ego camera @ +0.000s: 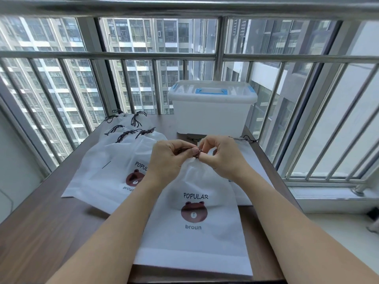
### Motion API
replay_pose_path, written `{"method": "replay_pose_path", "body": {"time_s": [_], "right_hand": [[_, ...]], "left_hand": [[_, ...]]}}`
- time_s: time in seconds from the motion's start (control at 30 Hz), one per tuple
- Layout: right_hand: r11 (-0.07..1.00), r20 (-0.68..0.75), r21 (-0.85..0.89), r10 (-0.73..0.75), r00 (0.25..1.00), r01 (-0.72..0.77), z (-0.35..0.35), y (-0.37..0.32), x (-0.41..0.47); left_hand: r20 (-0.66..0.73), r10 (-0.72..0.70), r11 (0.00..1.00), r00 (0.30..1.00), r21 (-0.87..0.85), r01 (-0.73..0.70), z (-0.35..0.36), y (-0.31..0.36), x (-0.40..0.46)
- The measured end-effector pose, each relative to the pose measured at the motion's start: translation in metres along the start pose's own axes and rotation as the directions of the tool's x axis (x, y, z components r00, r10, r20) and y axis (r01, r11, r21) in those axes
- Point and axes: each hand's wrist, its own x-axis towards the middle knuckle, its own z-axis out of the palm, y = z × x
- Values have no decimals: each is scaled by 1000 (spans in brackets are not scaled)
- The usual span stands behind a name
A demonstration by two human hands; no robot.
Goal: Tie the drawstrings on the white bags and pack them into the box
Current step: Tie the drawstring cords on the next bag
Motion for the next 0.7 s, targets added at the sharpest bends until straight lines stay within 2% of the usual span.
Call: {"method": "replay_pose_path", "body": {"time_s": [0.07,0.13,0.17,0.23,0.3,0.4,0.5,0.7], "right_hand": [[998,-38,-57,6,999,-8,4,2,1],[999,-36,-36,17,999,-18,7,5,2],[1000,-17,1,19,1000,-19,7,5,2],[982,48,180,49,998,-57,5,6,4],[902,130,403,107,986,-151,1,8,5],[753,278,583,167,946,-304,-5,12,4],[663,383,615,221,897,-426,-9,13,2],[532,496,663,216,841,-527,-24,9,-2]], "left_hand": [[0,11,1000,1000,-1,-11,2,1,0],[6,5,999,1000,-32,-4,2,1,1],[6,2,999,1000,-50,-2,2,1,1],[-6,2,996,1000,-84,-2,0,1,3],[-20,-12,993,1000,-120,9,-1,2,3],[-13,-39,984,999,-175,36,0,5,2],[2,-71,964,997,-255,69,0,7,1],[31,-110,948,993,-298,114,1,9,-1]]}}
